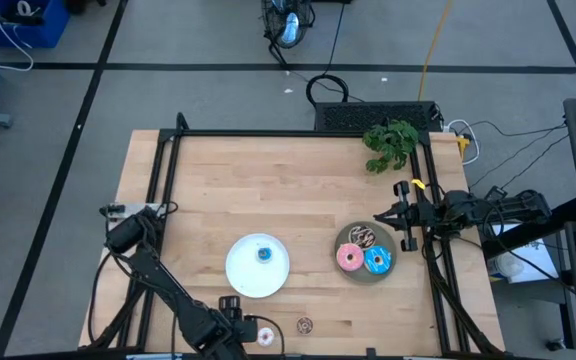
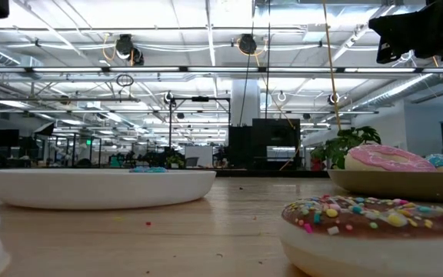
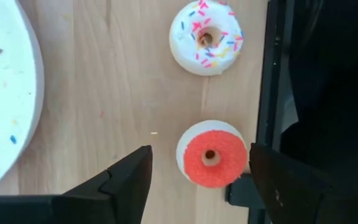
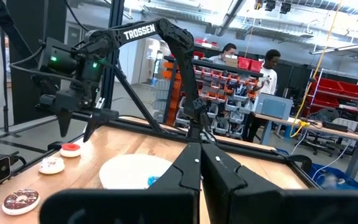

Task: Pick & Place donuts
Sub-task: Put the small orange donut on the white plate

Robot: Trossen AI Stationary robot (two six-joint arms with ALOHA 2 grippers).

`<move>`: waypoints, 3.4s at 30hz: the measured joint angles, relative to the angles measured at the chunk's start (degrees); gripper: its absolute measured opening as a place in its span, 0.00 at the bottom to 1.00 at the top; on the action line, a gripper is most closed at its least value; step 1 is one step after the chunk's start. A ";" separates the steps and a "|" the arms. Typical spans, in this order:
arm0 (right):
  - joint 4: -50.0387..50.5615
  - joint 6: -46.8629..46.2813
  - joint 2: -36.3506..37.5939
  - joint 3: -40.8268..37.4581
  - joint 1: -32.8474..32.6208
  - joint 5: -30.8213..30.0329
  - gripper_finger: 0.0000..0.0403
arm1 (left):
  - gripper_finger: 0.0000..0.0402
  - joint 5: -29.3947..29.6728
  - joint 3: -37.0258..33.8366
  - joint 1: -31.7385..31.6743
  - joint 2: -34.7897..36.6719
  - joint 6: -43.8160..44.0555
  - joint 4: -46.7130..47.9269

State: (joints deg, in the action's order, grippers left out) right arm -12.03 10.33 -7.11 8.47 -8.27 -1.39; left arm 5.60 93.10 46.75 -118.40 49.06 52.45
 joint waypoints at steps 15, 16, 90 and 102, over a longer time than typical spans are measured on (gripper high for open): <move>-0.04 0.02 -0.04 0.00 -0.02 0.00 0.00 | 0.67 0.24 -2.45 -0.33 -0.14 -0.97 0.09; -0.04 0.02 -0.04 0.00 0.00 0.01 0.00 | 0.67 0.24 -2.59 -0.24 -0.14 -0.97 -0.07; -0.17 -0.22 -0.02 0.00 -0.02 0.00 0.00 | 0.05 2.04 -8.21 -5.00 21.15 -4.53 4.32; -0.17 -0.22 -0.02 0.00 0.00 0.00 0.00 | 0.06 11.79 -7.39 -5.47 27.99 -4.48 10.97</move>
State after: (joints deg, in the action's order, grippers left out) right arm -12.21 10.11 -7.14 8.47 -8.27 -1.39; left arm 17.39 85.71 41.28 -90.41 44.59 63.42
